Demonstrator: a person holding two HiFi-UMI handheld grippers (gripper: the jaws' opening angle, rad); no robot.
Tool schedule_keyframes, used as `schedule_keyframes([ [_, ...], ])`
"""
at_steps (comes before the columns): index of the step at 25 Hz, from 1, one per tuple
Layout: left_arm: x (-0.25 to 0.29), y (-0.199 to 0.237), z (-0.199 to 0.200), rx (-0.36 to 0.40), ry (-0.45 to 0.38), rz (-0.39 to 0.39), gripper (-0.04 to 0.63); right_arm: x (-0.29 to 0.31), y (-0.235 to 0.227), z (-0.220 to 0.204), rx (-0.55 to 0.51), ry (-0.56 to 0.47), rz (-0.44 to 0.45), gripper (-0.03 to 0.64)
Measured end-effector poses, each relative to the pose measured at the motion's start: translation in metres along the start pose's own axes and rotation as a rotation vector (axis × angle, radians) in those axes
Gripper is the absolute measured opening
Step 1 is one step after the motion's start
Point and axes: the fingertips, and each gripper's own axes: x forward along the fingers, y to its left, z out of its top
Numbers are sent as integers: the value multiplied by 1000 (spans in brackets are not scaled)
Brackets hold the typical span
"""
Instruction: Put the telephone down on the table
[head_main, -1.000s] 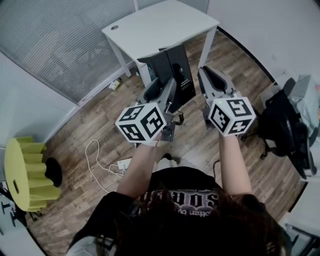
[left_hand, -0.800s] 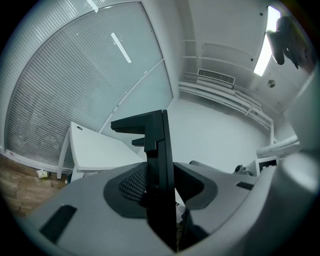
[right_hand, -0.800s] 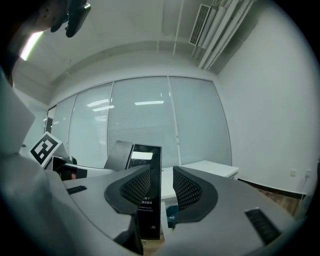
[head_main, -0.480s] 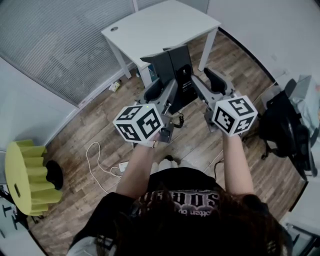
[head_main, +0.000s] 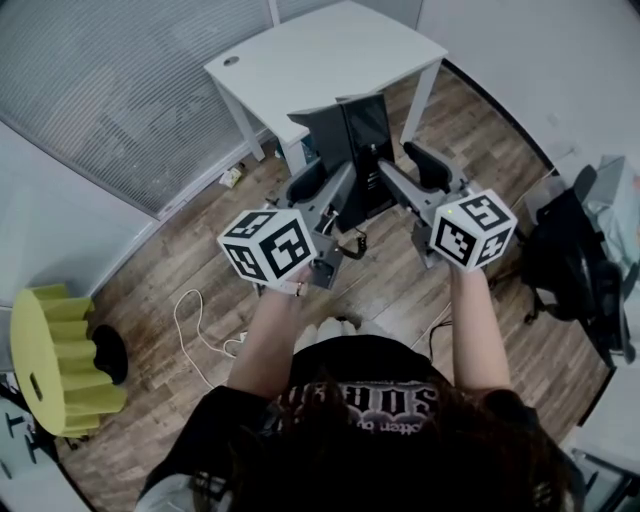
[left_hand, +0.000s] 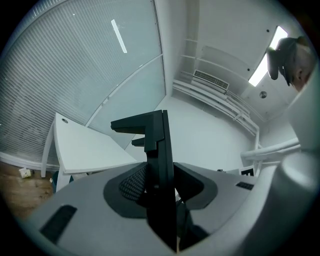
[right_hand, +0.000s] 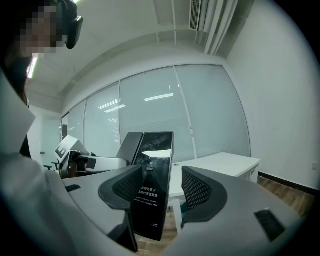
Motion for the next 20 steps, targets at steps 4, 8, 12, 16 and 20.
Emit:
schedule_keyframes([
  [4,5,3,3,2,14,-32,156,11,0,-3,6,13,33,249],
  [8,9,5,6,-2,27,-70,156,18,4,-3,41,1,97,249],
  [12,16,9,9,5,46,-93,156,27,2,-2,56,4,128,249],
  [16,23,16,15,8,54,-109,156,35,-2,0,60,1,137,249],
  [20,28,26,16,3,65,-107,156,45,-7,-2,53,8,121,249],
])
